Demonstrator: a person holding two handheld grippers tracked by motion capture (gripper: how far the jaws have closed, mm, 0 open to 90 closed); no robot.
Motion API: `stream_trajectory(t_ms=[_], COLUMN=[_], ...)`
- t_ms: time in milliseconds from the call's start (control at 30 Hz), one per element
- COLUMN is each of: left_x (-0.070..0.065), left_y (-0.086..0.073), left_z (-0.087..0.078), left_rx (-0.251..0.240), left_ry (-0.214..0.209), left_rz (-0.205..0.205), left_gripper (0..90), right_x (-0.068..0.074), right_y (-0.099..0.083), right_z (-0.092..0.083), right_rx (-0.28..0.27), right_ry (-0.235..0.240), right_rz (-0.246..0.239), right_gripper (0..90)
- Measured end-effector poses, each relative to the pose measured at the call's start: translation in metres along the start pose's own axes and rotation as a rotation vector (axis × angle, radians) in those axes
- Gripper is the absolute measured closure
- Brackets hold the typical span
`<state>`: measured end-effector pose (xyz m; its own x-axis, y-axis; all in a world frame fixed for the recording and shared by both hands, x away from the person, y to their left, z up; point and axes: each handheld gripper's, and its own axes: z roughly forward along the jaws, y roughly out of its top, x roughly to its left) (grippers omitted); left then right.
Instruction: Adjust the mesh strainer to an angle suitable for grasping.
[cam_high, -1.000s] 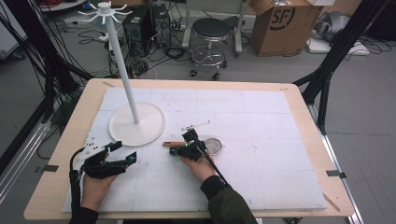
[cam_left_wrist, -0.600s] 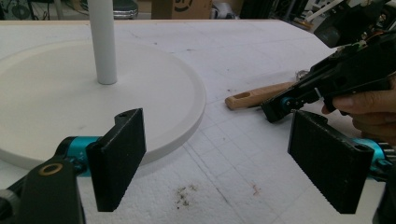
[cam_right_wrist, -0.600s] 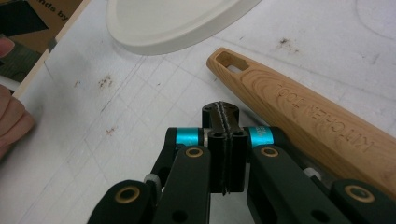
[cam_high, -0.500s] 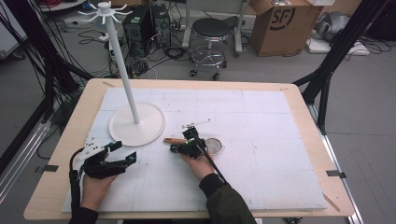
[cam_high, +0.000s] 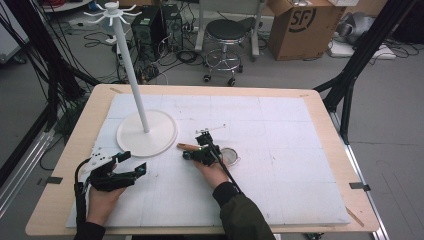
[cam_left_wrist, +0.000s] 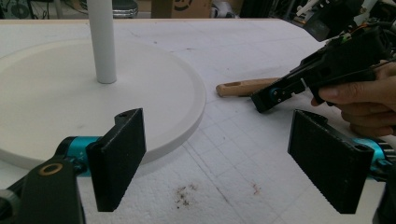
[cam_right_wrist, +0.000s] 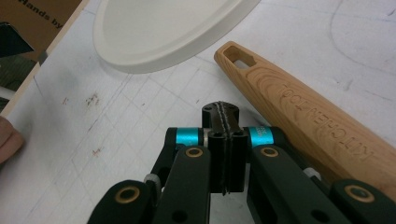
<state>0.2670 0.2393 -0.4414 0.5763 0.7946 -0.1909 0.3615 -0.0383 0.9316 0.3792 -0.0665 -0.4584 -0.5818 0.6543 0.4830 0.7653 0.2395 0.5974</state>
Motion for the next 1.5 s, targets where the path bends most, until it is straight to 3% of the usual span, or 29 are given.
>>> stream_trajectory(t_ms=[133, 267, 667, 833, 1100, 1233, 1333, 1500], left_x=[0.000, 0.000, 0.005, 0.007, 0.004, 0.004, 0.004, 0.004], left_y=[0.000, 0.000, -0.001, -0.001, 0.000, 0.000, 0.001, 0.001], left_z=[0.000, 0.000, 0.001, 0.002, 0.000, -0.001, -0.002, -0.001], left_rx=[0.001, -0.001, 0.001, -0.001, -0.004, -0.009, -0.012, -0.011], left_ry=[0.000, 0.000, 0.006, 0.007, 0.002, 0.002, 0.000, -0.001], left_rz=[0.001, -0.001, -0.002, -0.006, -0.004, -0.006, -0.006, -0.007], left_gripper=[19.8, 19.8, 19.9, 19.9, 19.9, 19.9, 19.9, 19.9], right_x=[-0.001, -0.005, -0.011, -0.009, -0.010, -0.014, -0.014, -0.009], right_y=[0.004, 0.005, 0.013, 0.015, 0.015, 0.015, 0.016, 0.019], right_z=[0.001, 0.002, 0.004, 0.006, 0.005, 0.004, -0.001, -0.016], right_rx=[0.001, -0.001, -0.012, -0.010, -0.009, -0.004, -0.004, -0.031], right_ry=[-0.013, 0.002, -0.012, -0.035, -0.027, 0.000, 0.043, 0.073], right_rz=[-0.013, 0.010, 0.031, 0.010, 0.021, 0.042, 0.043, 0.029], right_gripper=[90.0, 90.0, 90.0, 90.0, 90.0, 89.5, 76.9, 69.1])
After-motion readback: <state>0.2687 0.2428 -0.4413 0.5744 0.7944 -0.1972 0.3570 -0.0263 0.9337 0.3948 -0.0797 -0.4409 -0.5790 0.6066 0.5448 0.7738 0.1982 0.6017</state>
